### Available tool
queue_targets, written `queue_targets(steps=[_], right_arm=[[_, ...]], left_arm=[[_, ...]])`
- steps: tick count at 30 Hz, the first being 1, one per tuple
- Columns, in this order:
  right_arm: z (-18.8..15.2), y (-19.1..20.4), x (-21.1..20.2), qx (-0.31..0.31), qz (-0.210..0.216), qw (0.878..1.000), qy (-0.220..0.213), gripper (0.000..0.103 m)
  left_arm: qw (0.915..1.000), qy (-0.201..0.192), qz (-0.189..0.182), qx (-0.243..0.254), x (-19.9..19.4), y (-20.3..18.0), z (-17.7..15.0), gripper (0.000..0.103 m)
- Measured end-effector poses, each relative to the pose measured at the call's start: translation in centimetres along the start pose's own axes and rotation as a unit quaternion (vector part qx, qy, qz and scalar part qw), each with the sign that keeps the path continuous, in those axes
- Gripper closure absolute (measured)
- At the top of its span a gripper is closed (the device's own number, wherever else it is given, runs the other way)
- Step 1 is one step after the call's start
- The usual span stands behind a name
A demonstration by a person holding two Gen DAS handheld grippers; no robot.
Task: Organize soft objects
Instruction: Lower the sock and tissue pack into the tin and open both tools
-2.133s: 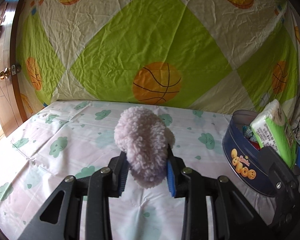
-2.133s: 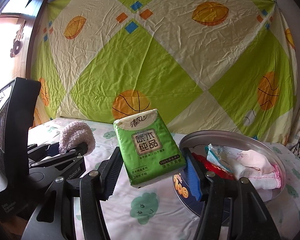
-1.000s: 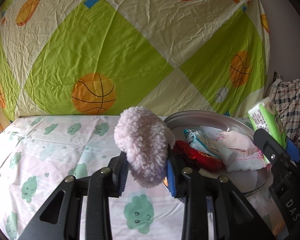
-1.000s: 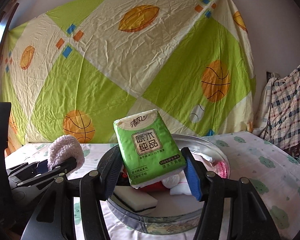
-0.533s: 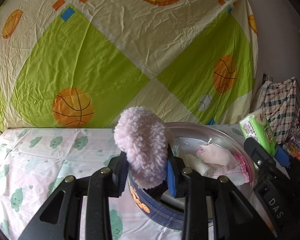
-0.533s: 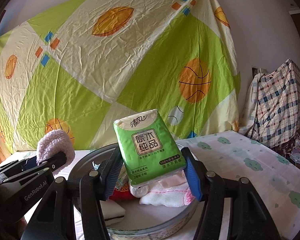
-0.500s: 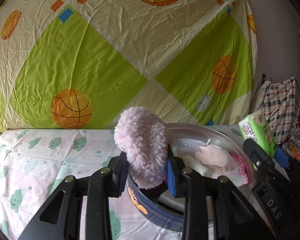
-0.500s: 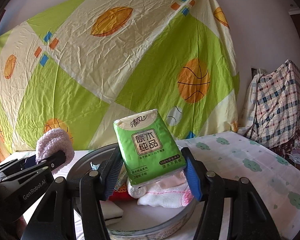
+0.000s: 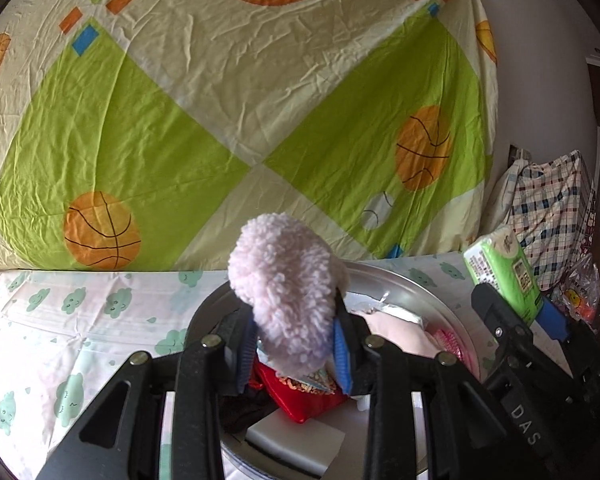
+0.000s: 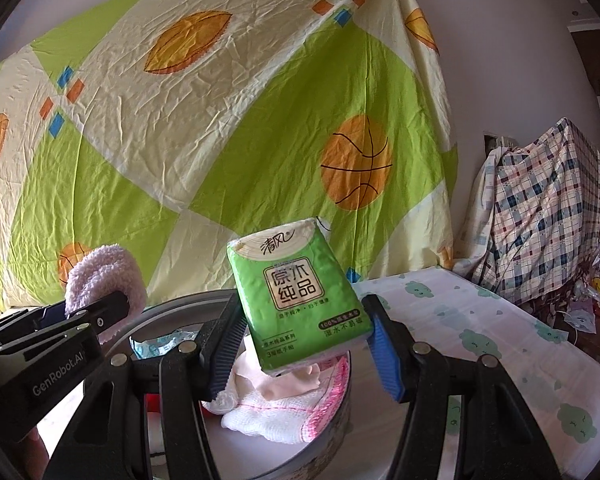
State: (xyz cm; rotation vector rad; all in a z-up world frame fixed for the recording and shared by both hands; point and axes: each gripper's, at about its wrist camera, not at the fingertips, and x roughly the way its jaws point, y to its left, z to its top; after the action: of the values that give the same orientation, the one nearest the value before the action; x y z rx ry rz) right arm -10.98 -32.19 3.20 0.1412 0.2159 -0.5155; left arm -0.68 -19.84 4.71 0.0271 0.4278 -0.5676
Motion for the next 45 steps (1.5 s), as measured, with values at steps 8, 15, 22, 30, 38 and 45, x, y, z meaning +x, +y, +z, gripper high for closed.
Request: queue_targets(steps=[8, 15, 22, 30, 38, 45], right_arm=[[0.6, -1.0, 1.9, -0.007, -0.015, 1.000, 0.005, 0.042], [1.4, -1.9, 3.5, -0.009, -0.026, 1.000, 0.006, 0.042], [1.8, -2.1, 5.0, -0.012, -0.028, 0.999, 0.015, 0.042], [2.4, -2.2, 6.6, -0.018, -0.025, 0.999, 0.022, 0.042], [3.5, -2.0, 9.2, -0.004, 0.008, 0.998, 0.068, 0.042], [3.0, -1.6, 12.8, 0.004, 0.044, 0.986, 0.162, 0.041]], left_arm=[[0.9998, 0.015, -0.011, -0.005, 2.1, -1.1, 0.4, 0.072], [0.9996, 0.024, -0.013, -0.010, 3.8, -1.7, 0.9, 0.072], [0.9995, 0.028, -0.013, -0.008, 4.8, -2.1, 1.4, 0.072], [0.9985, 0.045, -0.023, -0.019, 5.8, -1.4, 2.1, 0.072], [0.9932, 0.115, 0.014, -0.010, 8.7, -1.4, 2.4, 0.072], [0.9864, 0.162, 0.023, -0.002, 10.4, -1.2, 1.8, 0.071]])
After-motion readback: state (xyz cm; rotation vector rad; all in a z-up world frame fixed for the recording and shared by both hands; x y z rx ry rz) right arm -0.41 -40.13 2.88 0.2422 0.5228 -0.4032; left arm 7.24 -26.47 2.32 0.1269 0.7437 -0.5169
